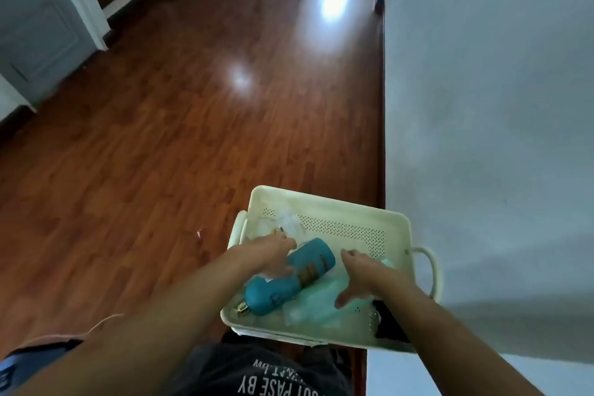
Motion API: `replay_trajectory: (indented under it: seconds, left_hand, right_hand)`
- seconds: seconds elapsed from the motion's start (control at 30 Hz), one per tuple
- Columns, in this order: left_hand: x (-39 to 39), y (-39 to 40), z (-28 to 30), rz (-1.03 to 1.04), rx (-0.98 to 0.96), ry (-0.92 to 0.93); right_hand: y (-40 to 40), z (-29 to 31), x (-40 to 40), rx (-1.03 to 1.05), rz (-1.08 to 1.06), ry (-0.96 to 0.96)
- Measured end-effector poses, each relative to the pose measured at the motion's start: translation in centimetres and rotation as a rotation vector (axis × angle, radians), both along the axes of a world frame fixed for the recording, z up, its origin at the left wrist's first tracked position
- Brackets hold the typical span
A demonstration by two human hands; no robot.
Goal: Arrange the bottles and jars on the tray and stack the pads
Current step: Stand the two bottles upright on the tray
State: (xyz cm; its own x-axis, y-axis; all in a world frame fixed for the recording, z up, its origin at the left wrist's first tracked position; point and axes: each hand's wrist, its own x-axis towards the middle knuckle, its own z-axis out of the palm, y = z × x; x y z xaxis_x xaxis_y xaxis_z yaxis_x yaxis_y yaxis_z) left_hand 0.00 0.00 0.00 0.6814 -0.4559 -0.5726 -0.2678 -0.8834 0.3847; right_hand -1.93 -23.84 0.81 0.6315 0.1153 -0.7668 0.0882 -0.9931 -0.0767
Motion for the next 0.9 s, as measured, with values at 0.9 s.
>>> replay_trajectory:
  seconds: [0.9]
  left_hand:
    - [-1.0,0.1,-2.5,-0.002,0.058,0.004]
  right_hand:
    - [-1.7,-2.8,-3.3,0.083,0.326,-0.323]
